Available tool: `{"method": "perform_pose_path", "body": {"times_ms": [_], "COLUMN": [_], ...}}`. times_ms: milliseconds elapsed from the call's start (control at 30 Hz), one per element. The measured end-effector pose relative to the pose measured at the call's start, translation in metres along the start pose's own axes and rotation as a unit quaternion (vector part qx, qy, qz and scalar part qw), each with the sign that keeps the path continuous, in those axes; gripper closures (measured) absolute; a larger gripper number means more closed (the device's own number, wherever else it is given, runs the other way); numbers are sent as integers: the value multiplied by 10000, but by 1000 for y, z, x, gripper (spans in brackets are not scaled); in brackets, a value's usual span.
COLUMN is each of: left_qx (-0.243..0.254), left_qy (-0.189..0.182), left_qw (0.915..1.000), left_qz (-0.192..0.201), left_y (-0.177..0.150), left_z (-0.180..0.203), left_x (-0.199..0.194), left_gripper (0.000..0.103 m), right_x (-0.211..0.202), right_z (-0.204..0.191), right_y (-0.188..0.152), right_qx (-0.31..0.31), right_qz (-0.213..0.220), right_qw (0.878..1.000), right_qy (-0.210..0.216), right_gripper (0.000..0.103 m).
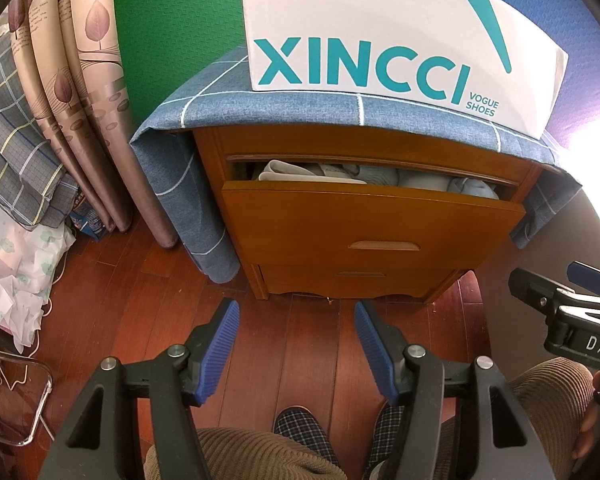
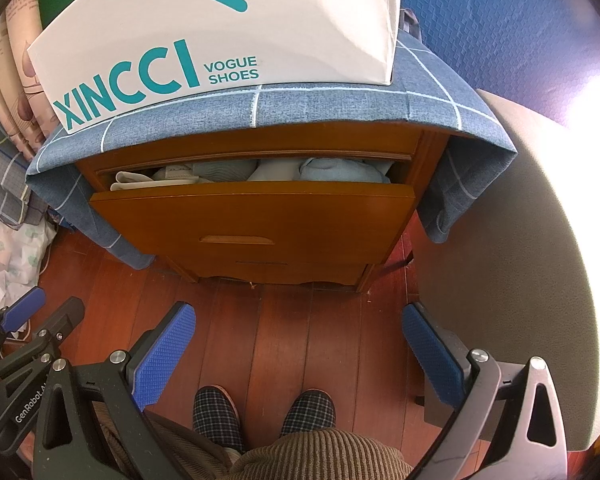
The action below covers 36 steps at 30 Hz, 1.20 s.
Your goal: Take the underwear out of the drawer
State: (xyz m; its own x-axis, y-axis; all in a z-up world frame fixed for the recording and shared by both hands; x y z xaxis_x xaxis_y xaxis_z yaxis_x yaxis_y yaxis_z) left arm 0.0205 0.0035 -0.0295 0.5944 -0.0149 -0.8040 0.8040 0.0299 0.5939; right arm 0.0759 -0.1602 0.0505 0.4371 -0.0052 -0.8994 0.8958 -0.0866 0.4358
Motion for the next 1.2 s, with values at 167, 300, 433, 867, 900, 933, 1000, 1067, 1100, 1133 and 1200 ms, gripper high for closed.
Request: {"method": "perform_pose_path", "body": {"times_ms": [167,300,433,867,900,933,1000,1067,1100,1133,1200], "left_qx": [-15,-16,-22,-1068,-1193,-1471,-1775,-2088,-2197,-2361,-2545], "left_qy": [-1,-1,7,-881,-950,-1094,-1220,-1383,-1470,-1549,-1621], "left_qw": [10000,10000,10000,9893,9872,9817,9749,9660,9621,9568,9511], "left_qz": [-8,-26,-36,-454,-469,-508,-567,-641,-669,-686,-663], "left_y": [0,0,0,12,14,17,22,27,30,34,41], "left_z": [-1,-5,-6,-35,-37,-42,-45,-48,-49,-49,-46], "left_x": [0,2,2,17,19,24,31,41,45,51,60], "left_gripper": [41,41,41,41,41,41,41,40,39,37,34], "right_x": [1,1,1,-1,-1,-1,0,0,-1,-1,-1], "right_z": [1,2,4,19,19,20,23,28,30,32,37], "right_y": [0,0,0,-2,-2,-2,-3,-4,-4,-4,-5], "right_qx": [14,36,69,314,324,333,359,416,440,472,559], "right_qz": [0,0,5,39,44,48,45,38,38,37,43], "right_qw": [10000,10000,10000,9993,9992,9992,9991,9988,9987,9985,9980], "right_qy": [12,37,34,201,209,215,226,246,254,263,293], "right_gripper": [1,1,1,1,1,1,1,1,1,1,1]}}
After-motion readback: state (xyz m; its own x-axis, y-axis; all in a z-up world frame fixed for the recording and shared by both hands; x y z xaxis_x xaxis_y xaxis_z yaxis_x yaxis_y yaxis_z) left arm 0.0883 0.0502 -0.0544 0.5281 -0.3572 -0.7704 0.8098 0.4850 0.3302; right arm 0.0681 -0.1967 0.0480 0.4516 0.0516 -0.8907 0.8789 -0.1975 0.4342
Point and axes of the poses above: each gripper's, at about its wrist camera, not at the fingertips, and x roughly the way its jaws point, z to its right, y to its top, the point moved 3 cm from there along x, roughly the way its jaws point, and after that the axes turned 5 degrees about -x, right-handed, at the moved point
